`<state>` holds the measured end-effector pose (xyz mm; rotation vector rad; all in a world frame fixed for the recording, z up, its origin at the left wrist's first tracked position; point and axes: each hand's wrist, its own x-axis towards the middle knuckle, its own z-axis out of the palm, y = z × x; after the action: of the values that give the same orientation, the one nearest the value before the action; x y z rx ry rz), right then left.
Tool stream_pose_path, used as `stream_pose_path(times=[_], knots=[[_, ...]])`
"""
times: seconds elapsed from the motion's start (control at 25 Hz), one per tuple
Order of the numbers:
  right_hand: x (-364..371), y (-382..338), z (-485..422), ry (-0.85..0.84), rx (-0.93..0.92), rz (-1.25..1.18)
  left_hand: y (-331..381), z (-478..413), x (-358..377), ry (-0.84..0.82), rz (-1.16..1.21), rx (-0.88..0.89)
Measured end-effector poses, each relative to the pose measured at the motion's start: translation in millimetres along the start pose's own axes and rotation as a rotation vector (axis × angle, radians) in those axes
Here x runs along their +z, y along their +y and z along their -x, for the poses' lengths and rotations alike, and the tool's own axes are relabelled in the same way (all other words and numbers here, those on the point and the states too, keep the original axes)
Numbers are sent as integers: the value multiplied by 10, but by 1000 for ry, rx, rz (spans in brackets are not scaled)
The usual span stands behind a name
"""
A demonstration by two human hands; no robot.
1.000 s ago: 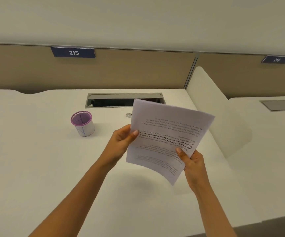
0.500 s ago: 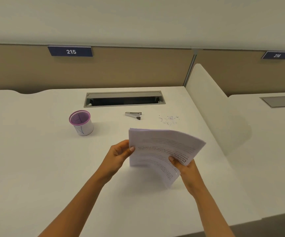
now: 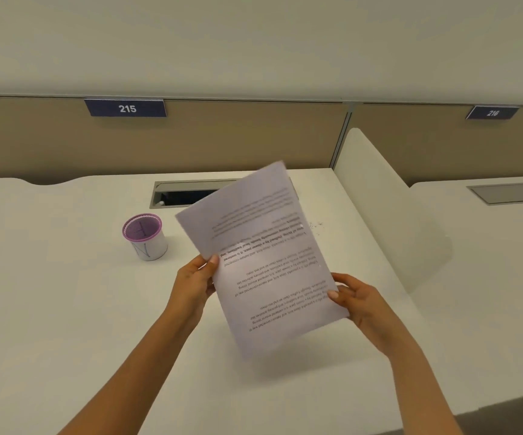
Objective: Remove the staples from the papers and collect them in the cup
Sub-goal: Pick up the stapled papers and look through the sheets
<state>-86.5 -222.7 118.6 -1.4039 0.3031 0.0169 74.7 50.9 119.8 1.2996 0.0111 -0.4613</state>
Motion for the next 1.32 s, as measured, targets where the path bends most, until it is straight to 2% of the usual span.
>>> stream_pose_path(times=[0.2,0.4,0.48,0.64,0.76,0.88,0.96,1.0,1.08,1.32], knots=[[447,396,98,129,-48,-379,-139,54,-12,128,324,-148],[940,397,27,279,-78,-490,-384,207,90,147,473,-223],[955,341,-1,349,-106,-452,-444,256,84,130,496,-239],[788,266,-9,367,-135,-295,-421,260,-47,102,415,-220],[558,228,30,338,-135,-238,-192,166,-274,146,287,-87],[330,241,93,276,-113,-180,99,47,-491,116,-138,-18],[256,277,115,242,-94,-141,218,9,-489,-31,-396,-37],[241,295,119,231,-85,-127,244,4,-446,-117,-440,-31],[231,316,103,235,-78,-100,237,26,-337,-183,-412,35],[121,319,54,276,-75,24,19,163,-365,-116,-312,169]])
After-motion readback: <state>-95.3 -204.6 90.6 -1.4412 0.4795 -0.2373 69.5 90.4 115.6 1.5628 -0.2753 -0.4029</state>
